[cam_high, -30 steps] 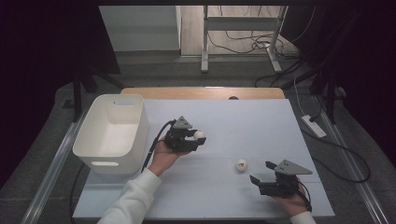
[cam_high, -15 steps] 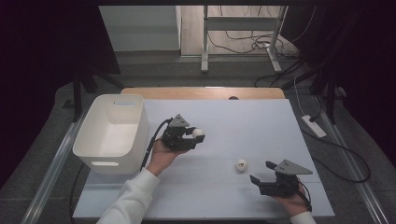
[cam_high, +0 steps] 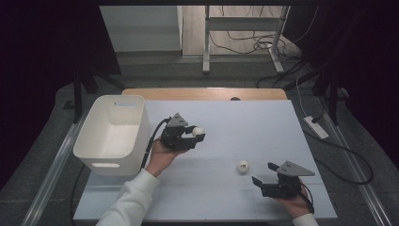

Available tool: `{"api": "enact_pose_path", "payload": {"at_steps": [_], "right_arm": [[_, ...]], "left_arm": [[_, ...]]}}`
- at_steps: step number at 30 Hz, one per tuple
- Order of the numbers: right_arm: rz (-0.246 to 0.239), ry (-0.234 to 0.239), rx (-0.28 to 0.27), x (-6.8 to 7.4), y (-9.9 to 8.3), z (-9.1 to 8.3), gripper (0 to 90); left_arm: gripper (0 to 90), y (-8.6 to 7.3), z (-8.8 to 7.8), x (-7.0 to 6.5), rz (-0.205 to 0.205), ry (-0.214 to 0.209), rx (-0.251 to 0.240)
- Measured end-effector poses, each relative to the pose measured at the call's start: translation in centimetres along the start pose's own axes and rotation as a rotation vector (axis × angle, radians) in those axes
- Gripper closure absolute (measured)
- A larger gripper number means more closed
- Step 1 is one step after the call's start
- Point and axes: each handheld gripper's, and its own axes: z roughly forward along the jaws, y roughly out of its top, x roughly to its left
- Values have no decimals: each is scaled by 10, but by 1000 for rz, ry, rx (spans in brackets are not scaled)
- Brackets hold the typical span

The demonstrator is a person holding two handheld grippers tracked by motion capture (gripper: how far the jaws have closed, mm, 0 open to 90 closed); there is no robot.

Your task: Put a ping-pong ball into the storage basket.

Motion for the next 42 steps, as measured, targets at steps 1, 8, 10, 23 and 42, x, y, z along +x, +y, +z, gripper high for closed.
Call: {"api": "enact_pose_path", "payload": {"at_steps": [1,8,10,23,42], "right_arm": [[0,-1,0,0,0,0,141],[1,-4,-1,0,0,0,141],[1,-4,-1,0,0,0,141],[1,-3,-1,0,0,0,141],[0,-3,-3,1,0,0,141]], "left_arm": [[508,1,-1,0,0,0,-4],[509,6,-7,-1,9,3,-18],[509,7,-8,-1,9,4,-21],[509,15,-18,2,1,11,-67],[508,27,-36,4,3,27,-114]]}}
